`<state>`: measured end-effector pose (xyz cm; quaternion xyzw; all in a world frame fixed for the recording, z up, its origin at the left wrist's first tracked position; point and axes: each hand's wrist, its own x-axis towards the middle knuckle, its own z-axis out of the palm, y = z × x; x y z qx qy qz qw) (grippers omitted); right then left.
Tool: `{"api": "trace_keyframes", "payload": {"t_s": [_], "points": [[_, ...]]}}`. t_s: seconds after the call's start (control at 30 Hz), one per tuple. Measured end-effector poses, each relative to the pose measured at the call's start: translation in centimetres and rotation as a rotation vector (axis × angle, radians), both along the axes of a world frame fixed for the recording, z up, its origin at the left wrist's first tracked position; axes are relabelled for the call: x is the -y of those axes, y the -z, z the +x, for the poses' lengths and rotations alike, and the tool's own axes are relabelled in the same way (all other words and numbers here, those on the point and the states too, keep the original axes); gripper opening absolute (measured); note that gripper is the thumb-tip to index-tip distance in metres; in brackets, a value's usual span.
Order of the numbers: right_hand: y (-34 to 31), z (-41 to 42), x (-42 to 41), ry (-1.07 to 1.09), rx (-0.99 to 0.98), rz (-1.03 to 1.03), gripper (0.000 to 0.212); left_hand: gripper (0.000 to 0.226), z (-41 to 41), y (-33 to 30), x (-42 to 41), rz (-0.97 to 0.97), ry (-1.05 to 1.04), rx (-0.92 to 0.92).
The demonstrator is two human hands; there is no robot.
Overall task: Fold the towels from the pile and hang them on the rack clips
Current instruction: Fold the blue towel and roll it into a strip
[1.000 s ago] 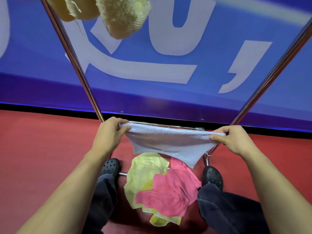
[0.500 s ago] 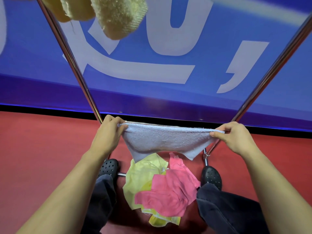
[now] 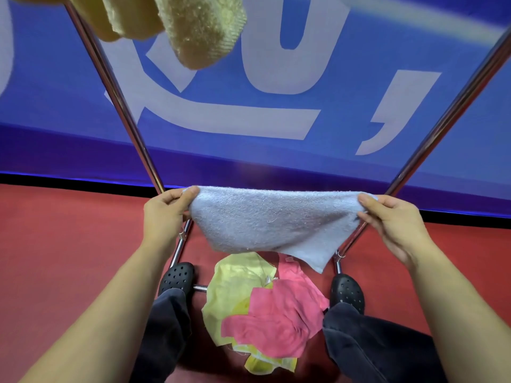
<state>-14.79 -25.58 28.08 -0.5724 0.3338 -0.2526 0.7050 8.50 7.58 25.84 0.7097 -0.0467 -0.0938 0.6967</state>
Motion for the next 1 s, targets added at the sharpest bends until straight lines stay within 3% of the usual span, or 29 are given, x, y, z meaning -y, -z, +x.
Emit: {"api": "trace_keyframes", "payload": {"t_s": [0.07, 0.2, 0.4, 0.6, 1.0], "points": [[0.1, 0.0, 0.1, -0.021, 0.016, 0.048, 0.050, 0.018, 0.2, 0.1, -0.2, -0.078, 0.029, -0.044], [0.8, -0.1, 0.2, -0.047, -0.086, -0.008, 0.013, 0.015, 0.5, 0.4, -0.6, -0.083, 0.042, -0.059], [0.4, 0.4, -0.7, 0.072, -0.169, -0.191, 0.011, 0.006, -0.1, 0.4, 0.1, 0.047, -0.056, 0.040], [-1.2, 1.4, -3.6, 0.093, -0.144, -0.112, 0.014, 0.013, -2.0, 0.7, 1.6, -0.047, -0.159, -0.086], [-0.3, 5.8, -9.4, -0.065, -0.150, -0.098, 0.006, 0.010, -6.1, 0.2, 6.0, -0.148, 0.010, -0.254]]}}
